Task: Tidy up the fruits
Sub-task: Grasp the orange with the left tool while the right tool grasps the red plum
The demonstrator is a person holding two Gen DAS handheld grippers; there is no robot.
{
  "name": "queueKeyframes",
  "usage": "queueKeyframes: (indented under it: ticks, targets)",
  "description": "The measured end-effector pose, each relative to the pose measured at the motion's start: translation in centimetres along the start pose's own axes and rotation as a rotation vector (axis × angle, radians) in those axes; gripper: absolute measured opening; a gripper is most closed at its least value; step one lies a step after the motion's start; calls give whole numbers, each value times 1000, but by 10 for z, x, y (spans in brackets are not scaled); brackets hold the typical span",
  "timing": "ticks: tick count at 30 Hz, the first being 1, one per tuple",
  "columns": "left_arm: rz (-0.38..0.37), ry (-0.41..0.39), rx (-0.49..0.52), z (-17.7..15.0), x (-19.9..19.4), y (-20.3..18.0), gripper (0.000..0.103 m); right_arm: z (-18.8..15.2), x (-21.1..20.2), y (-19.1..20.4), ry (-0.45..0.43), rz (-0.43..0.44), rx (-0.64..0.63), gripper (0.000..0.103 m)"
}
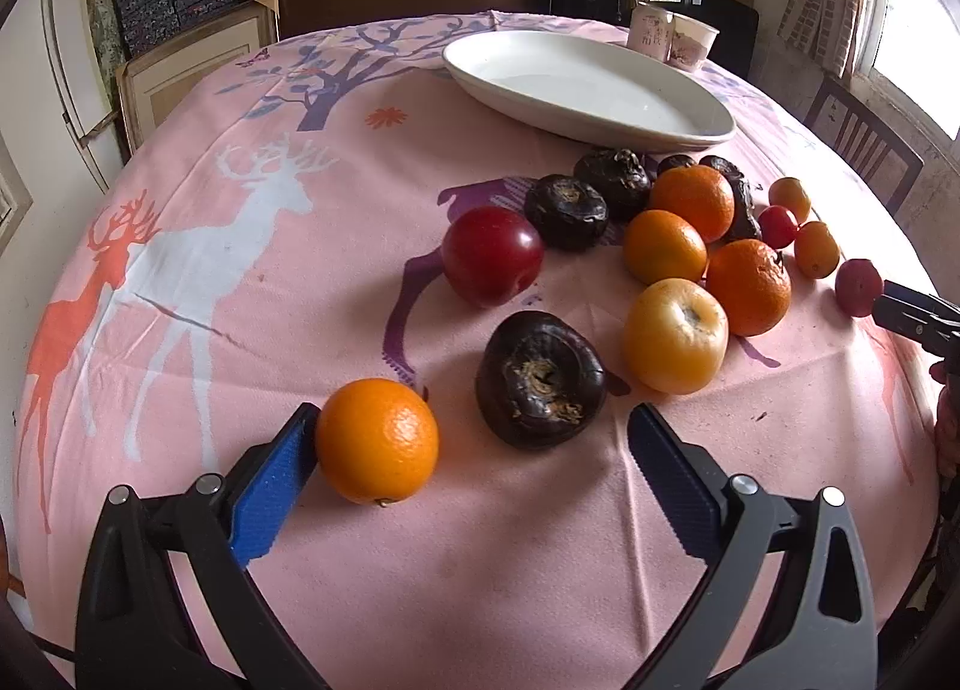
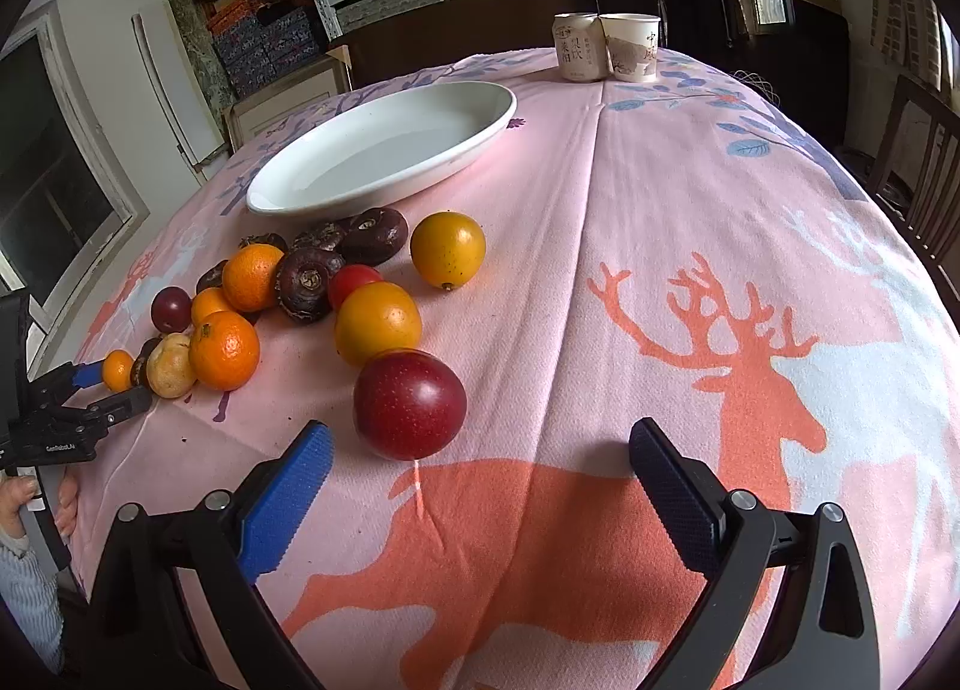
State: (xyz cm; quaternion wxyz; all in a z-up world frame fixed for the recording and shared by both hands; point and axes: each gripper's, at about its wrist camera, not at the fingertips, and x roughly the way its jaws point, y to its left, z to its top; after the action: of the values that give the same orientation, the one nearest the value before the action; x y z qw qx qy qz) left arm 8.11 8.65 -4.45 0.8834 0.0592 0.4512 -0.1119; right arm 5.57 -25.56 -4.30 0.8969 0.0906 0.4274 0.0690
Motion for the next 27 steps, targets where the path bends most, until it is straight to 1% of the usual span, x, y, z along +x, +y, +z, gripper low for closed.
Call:
queueKeyframes:
  ticks: [4,6,8,9,10,11,14,16,17,18,19,20,21,22,23,24,27]
  targets:
    - [26,-23,28,-5,-11,18,99,-1,-1,-1,-1,9,7,100]
    - [52,-30,35,-6,-14,27,98,-1,-1,-2,-1,9,7,100]
    - [63,-36,35,-6,-13,32,95,-1,0,-2,-2,9,8,100]
    - [56,-31,30,-5,-11,33,82,0,0,-2,-1,8,8,100]
    - [45,-20,28,-5,-7,33,66,-1,0,-1,-1,8,8,100]
    - [34,-3,30,-4,-4,32,63,-1,0,-2,0,6,8,100]
    - [21,-5,38,-2,-2,28,57,-1,1,0,2,-1,4,100]
    - [7,-8,32,-2,-2,26,48,0,1,1,5,-10,-3,100]
    - [5,-11,33,-3,-2,24,45,0,2,2,7,-18,-9,99]
    - [8,-13,41,-4,-2,20,40,0,2,4,7,-22,-15,96]
    - [17,-15,48,-4,-2,18,38,0,3,5,8,-26,-25,92]
    - [24,-16,47,-4,-3,16,37,0,4,7,10,-29,-36,86]
    - [23,-16,41,-4,-3,15,36,-1,4,9,9,-31,-48,83]
    - [16,-17,32,-5,-4,16,35,0,5,11,8,-25,-60,77]
    - [10,-18,26,-6,-4,16,35,0,5,13,8,-15,-73,71]
    - [5,-20,23,-8,-5,15,35,0,5,15,8,0,-84,67]
    - [1,-28,18,-12,-9,13,35,0,6,18,8,34,-106,54]
